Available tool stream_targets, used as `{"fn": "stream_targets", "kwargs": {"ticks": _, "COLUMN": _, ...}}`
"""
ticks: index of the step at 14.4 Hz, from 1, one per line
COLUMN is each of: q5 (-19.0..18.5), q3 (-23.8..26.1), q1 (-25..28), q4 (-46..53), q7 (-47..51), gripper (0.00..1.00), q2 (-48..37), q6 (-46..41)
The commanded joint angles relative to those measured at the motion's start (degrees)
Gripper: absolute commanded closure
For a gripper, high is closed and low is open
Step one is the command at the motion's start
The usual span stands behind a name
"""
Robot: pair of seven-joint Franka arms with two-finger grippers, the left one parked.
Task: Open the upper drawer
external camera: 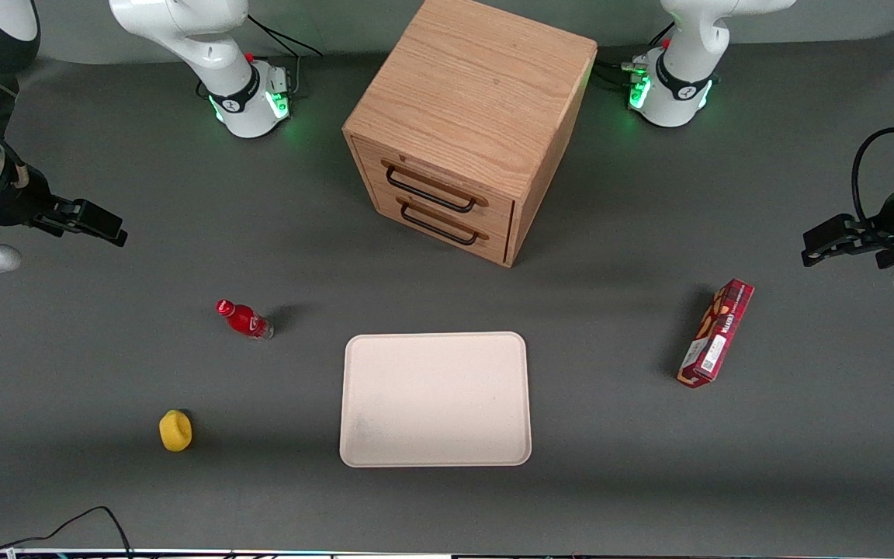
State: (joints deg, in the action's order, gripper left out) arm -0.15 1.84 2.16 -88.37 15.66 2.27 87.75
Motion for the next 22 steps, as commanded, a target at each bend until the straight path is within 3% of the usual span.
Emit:
{"fn": "stream_targets", "kwargs": {"ticks": 1, "q5": 0.5, "q3": -0.3, "q1": 0.2, "q4": 1.5, "q7": 1.5, "gripper": 0.00, "q2": 0.6, "q6": -0.6}}
{"fn": "stream_targets", "kwargs": {"ticks": 7, "q5": 0.6, "q3": 0.3, "q1": 0.4, "q4": 3.3, "q7": 1.3, "gripper": 0.00, "q2": 0.6, "q6": -0.6}}
{"fn": "stream_targets", "kwargs": {"ticks": 11, "q5": 10.4, "q3": 2.4, "q1": 0.4, "q4": 5.4, "q7": -0.9, "gripper": 0.00, "q2": 0.8, "q6": -8.4}}
{"fn": "stream_targets", "kwargs": {"ticks": 13, "q5": 16.1, "q3": 5.5, "q1": 0.4, "q4": 5.6, "q7": -9.0, "gripper": 0.00, "q2": 0.7, "q6": -9.2}}
{"fn": "stream_targets", "kwargs": {"ticks": 16, "q5": 16.7, "q3": 10.3, "q1": 0.4, "q4": 6.5, "q7": -36.3, "gripper": 0.00, "q2": 3.6, "q6": -8.7}}
{"fn": "stream_targets", "kwargs": {"ticks": 17, "q5": 17.1, "q3": 11.7, "q1": 0.4, "q4": 6.5, "q7": -38.0, "gripper": 0.00, "q2": 4.8, "q6": -8.6}}
{"fn": "stream_targets", "kwargs": {"ticks": 19, "q5": 22.0, "q3": 13.6, "q1": 0.5, "q4": 7.7, "q7": -40.0, "gripper": 0.00, "q2": 10.5, "q6": -6.9}}
{"fn": "stream_targets", "kwargs": {"ticks": 22, "q5": 22.1, "q3": 19.9, "q1": 0.9, "q4": 9.0, "q7": -42.4, "gripper": 0.00, "q2": 16.4, "q6": -3.7}}
